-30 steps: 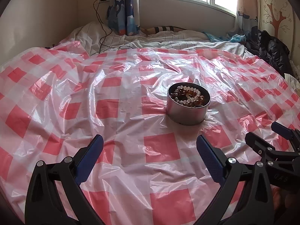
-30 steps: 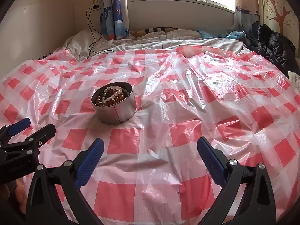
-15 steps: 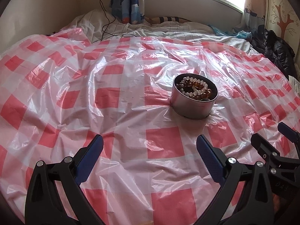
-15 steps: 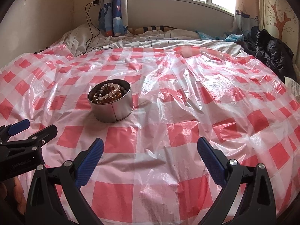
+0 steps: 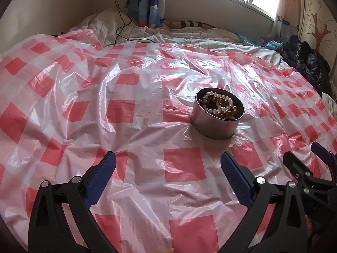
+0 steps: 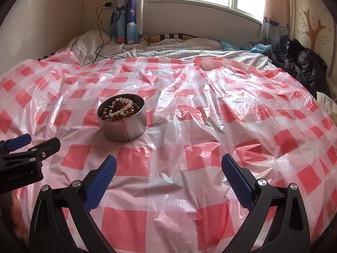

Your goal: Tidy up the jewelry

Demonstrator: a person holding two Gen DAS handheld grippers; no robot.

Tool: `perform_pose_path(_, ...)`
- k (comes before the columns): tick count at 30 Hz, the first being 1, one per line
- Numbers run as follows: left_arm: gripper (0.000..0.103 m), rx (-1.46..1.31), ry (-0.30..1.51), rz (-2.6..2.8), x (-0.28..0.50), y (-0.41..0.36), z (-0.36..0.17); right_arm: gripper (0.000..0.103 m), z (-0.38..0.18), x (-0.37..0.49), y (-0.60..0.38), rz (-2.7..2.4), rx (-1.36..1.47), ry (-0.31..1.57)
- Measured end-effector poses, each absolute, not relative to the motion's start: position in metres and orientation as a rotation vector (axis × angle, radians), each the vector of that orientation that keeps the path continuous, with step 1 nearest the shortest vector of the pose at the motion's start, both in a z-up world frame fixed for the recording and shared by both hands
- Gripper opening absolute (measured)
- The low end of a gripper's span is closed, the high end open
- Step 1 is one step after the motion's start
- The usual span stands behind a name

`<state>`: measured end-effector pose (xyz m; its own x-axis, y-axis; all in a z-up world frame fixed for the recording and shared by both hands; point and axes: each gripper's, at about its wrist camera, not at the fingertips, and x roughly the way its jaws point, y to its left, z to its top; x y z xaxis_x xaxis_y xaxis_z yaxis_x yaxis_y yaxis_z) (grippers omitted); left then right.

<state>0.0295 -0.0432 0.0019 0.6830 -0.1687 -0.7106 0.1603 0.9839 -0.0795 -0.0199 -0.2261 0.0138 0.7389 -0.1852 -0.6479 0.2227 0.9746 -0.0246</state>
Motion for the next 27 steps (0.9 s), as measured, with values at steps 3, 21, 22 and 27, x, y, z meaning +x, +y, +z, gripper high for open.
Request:
perform_pose_path(3,0.095,0.006,0.808,-0.185,0.031,-0.047,0.001,0.096,0.016,-0.021,-0.23,-0.238,0.065,0.698)
perform_pose_path(21,0.095,0.071,0.83,-0.178,0.033,-0.055,-0.005,0.096,0.012,-0.018,-0.226,-0.226,0.059,0.722)
perform_pose_path(22,0.095,0.071,0.829,-0.178,0.033,-0.055,-0.005,0.096,0.012,-0.018,-0.226,-0.228,0.055,0.724)
perform_pose_path(27,0.095,0.079,0.814,-0.18,0.031,-0.056,-0.003,0.096,0.009,-0.016,-0.223,-0.242,0.035,0.732)
